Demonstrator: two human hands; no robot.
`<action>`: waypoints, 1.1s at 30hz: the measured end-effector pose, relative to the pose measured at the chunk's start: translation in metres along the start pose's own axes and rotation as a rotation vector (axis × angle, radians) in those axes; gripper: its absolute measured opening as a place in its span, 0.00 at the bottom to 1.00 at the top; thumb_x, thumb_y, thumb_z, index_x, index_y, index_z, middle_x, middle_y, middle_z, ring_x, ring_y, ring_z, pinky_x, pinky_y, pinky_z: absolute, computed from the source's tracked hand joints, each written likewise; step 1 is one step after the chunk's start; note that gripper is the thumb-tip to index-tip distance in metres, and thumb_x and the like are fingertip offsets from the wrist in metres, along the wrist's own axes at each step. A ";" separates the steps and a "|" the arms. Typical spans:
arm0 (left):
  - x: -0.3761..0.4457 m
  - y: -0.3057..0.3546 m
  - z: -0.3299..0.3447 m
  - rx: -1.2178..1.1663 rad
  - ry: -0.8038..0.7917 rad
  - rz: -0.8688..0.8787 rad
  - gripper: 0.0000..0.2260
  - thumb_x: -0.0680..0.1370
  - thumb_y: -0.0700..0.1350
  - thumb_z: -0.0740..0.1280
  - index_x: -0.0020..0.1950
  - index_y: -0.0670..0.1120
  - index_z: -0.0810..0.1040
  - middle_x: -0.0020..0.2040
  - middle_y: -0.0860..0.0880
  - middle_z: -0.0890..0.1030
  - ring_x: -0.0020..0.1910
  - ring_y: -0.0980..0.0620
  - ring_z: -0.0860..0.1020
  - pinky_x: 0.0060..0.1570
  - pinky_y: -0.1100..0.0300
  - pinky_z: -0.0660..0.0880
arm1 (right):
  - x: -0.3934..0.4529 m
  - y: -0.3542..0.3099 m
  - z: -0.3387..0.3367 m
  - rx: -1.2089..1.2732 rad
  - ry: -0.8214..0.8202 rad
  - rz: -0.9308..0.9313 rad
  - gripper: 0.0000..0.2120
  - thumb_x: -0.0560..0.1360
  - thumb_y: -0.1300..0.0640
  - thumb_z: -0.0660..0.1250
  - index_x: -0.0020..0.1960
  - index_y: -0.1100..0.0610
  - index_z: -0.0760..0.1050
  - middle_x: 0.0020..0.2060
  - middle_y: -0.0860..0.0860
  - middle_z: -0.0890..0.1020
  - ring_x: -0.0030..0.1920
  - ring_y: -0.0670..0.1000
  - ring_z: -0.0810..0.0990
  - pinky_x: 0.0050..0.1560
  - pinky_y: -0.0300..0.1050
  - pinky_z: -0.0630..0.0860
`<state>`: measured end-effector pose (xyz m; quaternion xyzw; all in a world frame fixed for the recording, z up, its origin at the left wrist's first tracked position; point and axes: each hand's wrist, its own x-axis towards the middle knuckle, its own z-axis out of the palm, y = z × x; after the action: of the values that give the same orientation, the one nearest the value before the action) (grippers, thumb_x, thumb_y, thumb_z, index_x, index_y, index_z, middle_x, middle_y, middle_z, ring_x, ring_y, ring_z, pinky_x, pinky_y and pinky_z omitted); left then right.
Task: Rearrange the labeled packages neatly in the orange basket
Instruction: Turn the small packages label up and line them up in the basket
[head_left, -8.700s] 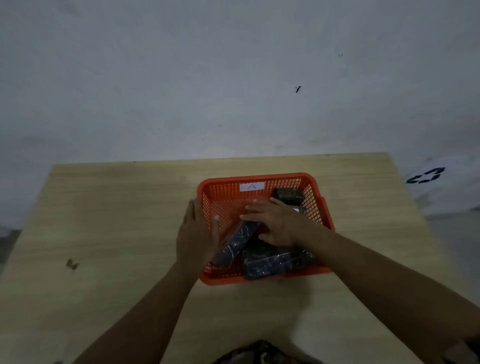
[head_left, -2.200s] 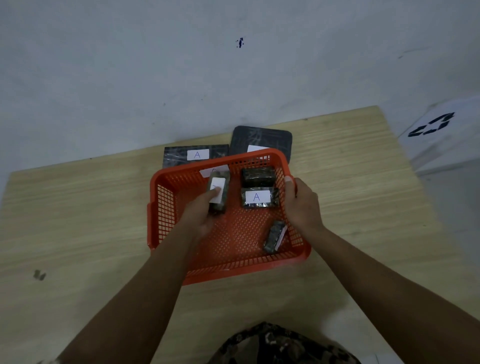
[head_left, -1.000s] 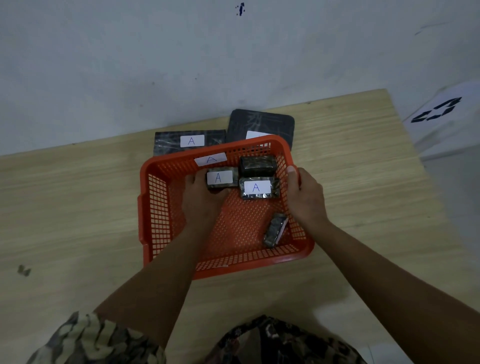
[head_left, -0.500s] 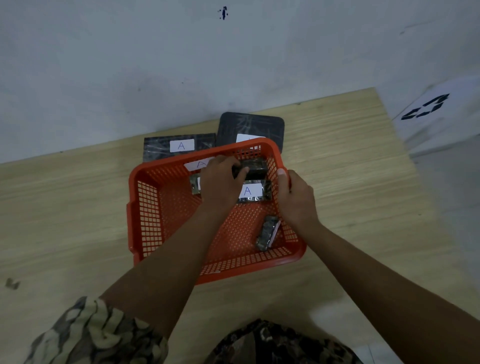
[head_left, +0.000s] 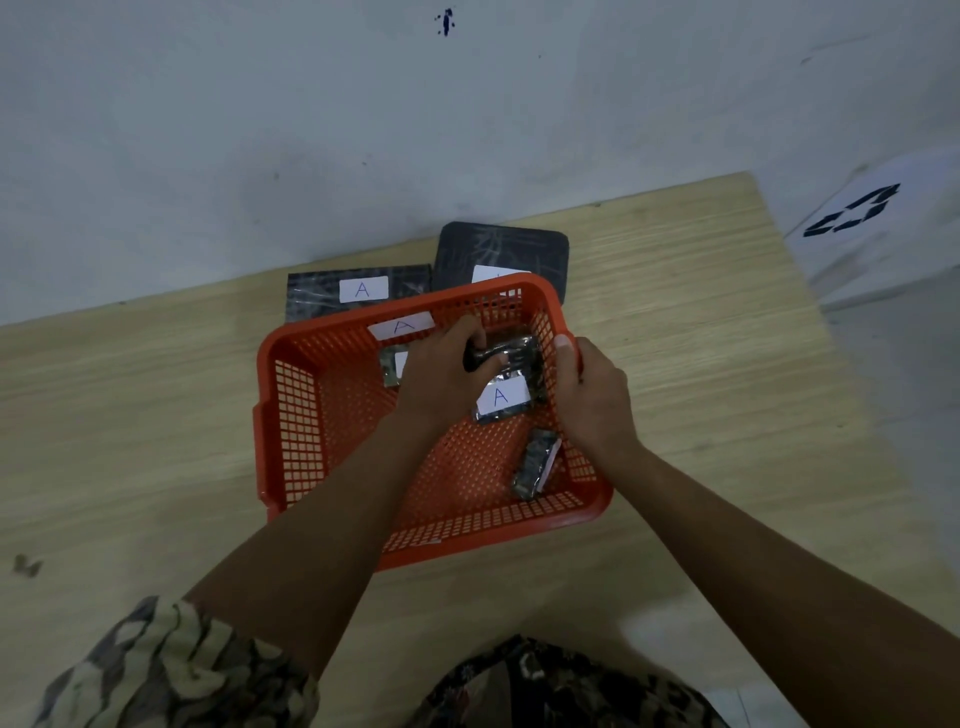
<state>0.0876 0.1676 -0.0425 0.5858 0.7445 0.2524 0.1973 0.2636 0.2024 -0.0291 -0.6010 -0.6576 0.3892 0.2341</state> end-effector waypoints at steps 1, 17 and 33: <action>0.001 0.000 -0.002 -0.009 -0.031 0.006 0.12 0.73 0.51 0.73 0.45 0.49 0.72 0.40 0.52 0.79 0.38 0.53 0.77 0.40 0.51 0.78 | 0.000 0.000 0.000 0.000 0.001 -0.001 0.18 0.85 0.48 0.55 0.46 0.58 0.77 0.34 0.47 0.79 0.36 0.48 0.77 0.37 0.45 0.68; -0.005 0.027 -0.046 -0.851 -0.103 -0.398 0.13 0.81 0.46 0.63 0.66 0.52 0.74 0.61 0.49 0.75 0.58 0.51 0.77 0.50 0.62 0.80 | 0.001 0.001 0.001 0.005 -0.001 -0.005 0.19 0.85 0.46 0.54 0.42 0.55 0.74 0.32 0.46 0.78 0.34 0.42 0.75 0.34 0.45 0.65; 0.003 0.035 -0.068 -0.942 -0.254 -0.618 0.16 0.78 0.51 0.67 0.64 0.52 0.68 0.57 0.41 0.78 0.45 0.47 0.83 0.45 0.56 0.82 | 0.001 0.002 0.000 -0.020 -0.003 0.001 0.18 0.85 0.47 0.55 0.42 0.55 0.73 0.32 0.44 0.76 0.33 0.39 0.74 0.30 0.32 0.61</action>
<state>0.0734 0.1673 0.0328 0.2156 0.6588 0.4151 0.5892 0.2642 0.2028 -0.0309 -0.6030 -0.6615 0.3837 0.2271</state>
